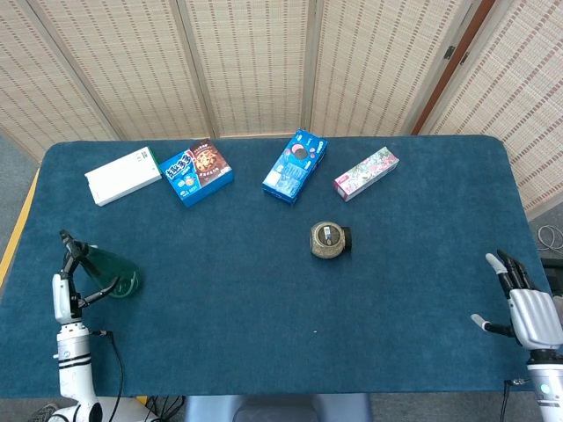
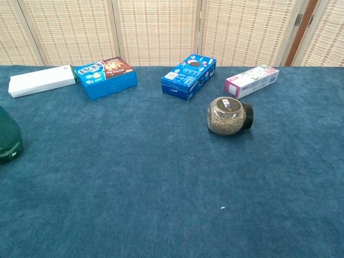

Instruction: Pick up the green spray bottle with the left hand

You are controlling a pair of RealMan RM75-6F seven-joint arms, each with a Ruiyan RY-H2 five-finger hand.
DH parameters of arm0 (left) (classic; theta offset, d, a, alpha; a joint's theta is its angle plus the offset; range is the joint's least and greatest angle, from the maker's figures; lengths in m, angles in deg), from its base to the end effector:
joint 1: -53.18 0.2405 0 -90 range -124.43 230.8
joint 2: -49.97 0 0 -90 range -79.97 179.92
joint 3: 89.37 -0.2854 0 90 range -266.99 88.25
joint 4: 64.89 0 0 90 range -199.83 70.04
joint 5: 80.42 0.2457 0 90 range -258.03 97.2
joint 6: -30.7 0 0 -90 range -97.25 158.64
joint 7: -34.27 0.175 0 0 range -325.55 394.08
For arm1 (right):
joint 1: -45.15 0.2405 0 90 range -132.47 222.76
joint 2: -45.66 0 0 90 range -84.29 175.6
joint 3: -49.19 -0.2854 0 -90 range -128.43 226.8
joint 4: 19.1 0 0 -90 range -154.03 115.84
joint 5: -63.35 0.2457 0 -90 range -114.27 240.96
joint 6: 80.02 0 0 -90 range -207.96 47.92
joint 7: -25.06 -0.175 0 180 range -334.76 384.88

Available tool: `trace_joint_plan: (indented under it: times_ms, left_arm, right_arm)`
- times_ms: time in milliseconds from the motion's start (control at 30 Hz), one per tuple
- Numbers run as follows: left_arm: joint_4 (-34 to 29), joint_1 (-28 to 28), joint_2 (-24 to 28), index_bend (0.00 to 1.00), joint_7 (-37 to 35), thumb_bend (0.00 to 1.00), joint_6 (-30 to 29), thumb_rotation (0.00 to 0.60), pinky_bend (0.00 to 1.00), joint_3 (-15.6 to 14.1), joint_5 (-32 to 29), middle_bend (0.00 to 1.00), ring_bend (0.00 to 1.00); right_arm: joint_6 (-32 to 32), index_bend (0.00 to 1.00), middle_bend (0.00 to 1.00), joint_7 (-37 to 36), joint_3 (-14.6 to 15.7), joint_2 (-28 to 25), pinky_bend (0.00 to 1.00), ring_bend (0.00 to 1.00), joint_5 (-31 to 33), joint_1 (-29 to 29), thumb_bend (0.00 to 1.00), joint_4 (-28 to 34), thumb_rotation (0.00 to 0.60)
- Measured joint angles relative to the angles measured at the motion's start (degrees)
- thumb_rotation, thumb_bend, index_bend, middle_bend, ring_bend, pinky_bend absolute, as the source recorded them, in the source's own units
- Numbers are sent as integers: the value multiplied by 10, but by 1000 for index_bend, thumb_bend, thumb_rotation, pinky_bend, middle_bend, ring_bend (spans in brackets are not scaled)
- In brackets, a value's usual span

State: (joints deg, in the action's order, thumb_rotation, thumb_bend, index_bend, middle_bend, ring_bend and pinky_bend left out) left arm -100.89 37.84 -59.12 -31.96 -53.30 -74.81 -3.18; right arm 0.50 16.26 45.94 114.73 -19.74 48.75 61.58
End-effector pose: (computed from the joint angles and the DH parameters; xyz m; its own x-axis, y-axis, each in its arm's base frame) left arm -0.3992 0.3122 -0.0032 -0.5749 -0.2555 0.7773 0.8155 -0.1017 0.5697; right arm -0.4067 -0.2122 0.1252 0.3500 -0.0650 0.9345 -0.9310 0.0859 0.3547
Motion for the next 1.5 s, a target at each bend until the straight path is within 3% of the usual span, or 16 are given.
trace_joint_plan:
  times_ms: [1500]
  left_arm:
    - [-127,51,87,250,29,0,-12,600,0,-10,9,359,148]
  right_arm:
    - [-2,0,0,6,0,5,353,0,-4,6,0,2,600]
